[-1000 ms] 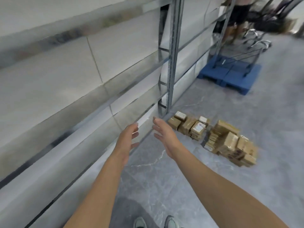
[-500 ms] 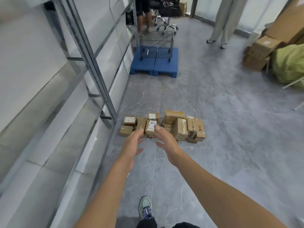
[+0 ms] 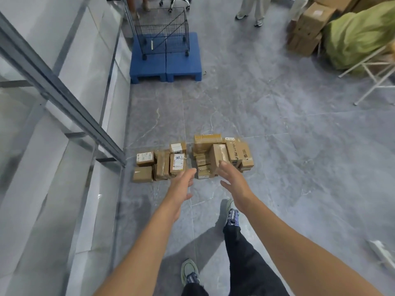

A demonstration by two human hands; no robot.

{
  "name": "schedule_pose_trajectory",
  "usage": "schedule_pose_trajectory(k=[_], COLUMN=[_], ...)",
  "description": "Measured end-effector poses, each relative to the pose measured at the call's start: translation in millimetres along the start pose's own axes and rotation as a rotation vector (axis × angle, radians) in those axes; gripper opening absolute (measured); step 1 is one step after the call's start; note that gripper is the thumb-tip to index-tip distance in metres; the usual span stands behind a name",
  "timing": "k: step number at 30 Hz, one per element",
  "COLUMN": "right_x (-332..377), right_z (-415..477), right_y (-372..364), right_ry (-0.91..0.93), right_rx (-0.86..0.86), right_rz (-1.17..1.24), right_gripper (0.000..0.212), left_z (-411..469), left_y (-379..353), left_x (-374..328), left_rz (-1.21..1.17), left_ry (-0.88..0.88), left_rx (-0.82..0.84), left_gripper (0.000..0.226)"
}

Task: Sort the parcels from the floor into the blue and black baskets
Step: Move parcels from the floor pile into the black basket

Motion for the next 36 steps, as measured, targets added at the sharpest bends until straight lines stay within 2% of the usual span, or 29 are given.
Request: schedule_pose_trajectory(k=[14,18,21,28,32,36], right_x=[18,2,-13,-63,-98,-132], right_z=[226,285,325,420,474,520], right_y=[119,134,144,154,153,154], right_ry=[-0.255,-0.334,-0.383,-0.448,-0.472,-0.473], right_rx=[-0.027,-0.008,-0.024,-0.073,-0.102,-0.137], right_rz=[0.052,0.022,0.007,0.024,0.014,0.008], right_gripper=[0.055,0.059,0.066,0.051,0.050,0.047], left_z=[221,273,308,398,453,499], left_y=[-98,-113,-123,-137,-145,-158], left_x=[15,35,57,132,187,230], left_rz=[0.057,0.067,0.083,0.131,0.168,0.164], left_ry=[0.204,0.248,0.296,0.395,0.436,0.446], left_rx=[-0.022,-0.037,-0.025,0.025,0.049,0.074], left_gripper=[0.051,0.040,0.035,0.009,0.033,0.029])
Point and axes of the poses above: each hand's wrist, its own z-axis towards the middle knuckle, its own y-axis out of the back of the hand, x = y × z, the point moved 7 cm from there along z, towards the middle knuckle, and after that the axes turned 10 degrees about -y, right-handed, at the moved point
